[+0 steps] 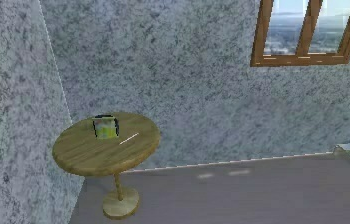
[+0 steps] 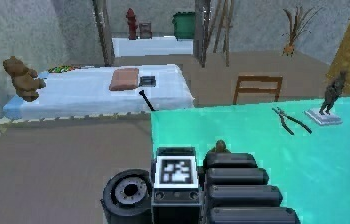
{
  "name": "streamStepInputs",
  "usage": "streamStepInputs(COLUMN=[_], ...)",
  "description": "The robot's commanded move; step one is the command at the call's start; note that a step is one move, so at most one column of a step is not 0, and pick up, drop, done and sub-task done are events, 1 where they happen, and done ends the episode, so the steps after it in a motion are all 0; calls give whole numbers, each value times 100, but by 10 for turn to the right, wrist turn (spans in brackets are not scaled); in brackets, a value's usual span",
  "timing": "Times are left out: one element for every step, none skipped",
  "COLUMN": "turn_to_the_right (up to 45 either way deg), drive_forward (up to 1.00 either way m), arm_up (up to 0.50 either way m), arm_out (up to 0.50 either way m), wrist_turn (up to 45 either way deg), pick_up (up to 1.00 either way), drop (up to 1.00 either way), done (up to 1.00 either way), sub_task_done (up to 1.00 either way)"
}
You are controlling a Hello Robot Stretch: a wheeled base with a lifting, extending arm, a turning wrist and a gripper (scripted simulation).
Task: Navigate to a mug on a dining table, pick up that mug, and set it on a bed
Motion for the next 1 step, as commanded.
streamStepInputs(turn_to_the_right=[0], drive_forward=[15], arm_up=[0], arm_out=[0], wrist_turn=[0], pick_up=[0], drop=[0], done=[0], sub_task_done=[0])
